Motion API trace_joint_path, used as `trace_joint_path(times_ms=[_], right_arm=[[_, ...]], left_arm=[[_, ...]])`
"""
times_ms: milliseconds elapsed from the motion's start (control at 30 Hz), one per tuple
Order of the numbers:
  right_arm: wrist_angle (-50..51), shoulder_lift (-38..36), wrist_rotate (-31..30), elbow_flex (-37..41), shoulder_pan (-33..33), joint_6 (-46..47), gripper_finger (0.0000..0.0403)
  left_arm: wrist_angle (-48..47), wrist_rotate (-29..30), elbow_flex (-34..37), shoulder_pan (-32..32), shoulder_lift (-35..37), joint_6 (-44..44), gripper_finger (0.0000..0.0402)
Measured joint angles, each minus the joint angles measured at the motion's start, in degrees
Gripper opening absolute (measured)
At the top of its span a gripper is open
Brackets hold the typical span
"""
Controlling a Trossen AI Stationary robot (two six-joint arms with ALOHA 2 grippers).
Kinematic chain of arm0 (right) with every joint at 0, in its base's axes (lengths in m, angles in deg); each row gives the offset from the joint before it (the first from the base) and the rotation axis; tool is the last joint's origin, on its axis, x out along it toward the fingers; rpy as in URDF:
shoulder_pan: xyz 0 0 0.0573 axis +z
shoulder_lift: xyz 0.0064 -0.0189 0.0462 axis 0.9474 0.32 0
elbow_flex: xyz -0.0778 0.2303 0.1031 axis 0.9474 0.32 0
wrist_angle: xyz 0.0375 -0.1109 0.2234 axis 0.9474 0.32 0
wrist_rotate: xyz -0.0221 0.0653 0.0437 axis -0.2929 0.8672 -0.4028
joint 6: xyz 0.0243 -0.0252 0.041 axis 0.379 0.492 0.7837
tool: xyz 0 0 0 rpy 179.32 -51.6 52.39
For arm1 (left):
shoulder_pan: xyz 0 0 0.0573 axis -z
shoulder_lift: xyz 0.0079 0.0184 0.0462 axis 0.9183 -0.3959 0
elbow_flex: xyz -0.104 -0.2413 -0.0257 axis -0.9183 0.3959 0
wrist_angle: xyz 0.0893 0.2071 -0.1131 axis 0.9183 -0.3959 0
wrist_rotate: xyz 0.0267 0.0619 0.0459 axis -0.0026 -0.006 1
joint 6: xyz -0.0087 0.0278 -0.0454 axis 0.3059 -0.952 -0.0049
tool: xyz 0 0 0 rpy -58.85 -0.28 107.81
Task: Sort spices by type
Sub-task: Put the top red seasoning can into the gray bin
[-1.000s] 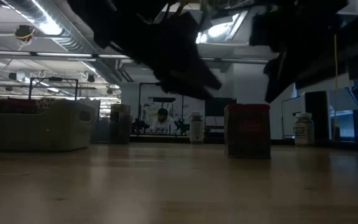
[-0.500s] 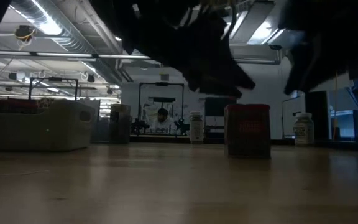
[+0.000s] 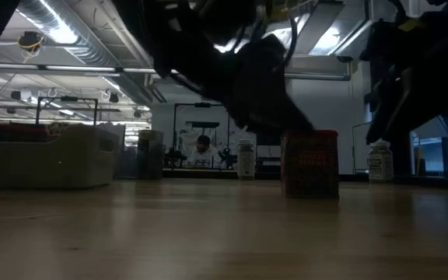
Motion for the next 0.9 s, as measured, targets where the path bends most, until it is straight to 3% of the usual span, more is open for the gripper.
trace_joint_path(times_ms=[133,367,633,900], right_arm=[[-1.1,0.0,-0.19,0.0,-0.02,-0.85,0.0301],[-1.33,0.02,-1.72,0.0,-0.02,-0.96,0.0301],[-4.76,0.38,-5.64,0.0,-0.02,-0.95,0.0301],[-7.83,3.06,-9.91,0.0,-0.02,-1.03,0.0301]], left_arm=[[1.42,-0.11,0.01,0.03,-1.29,-0.35,0.0295],[2.48,-0.17,0.01,0.06,-1.69,-0.31,0.02],[-1.16,3.68,0.03,1.0,0.65,-0.11,0.02],[-13.5,12.32,0.03,4.19,11.25,3.31,0.02]])
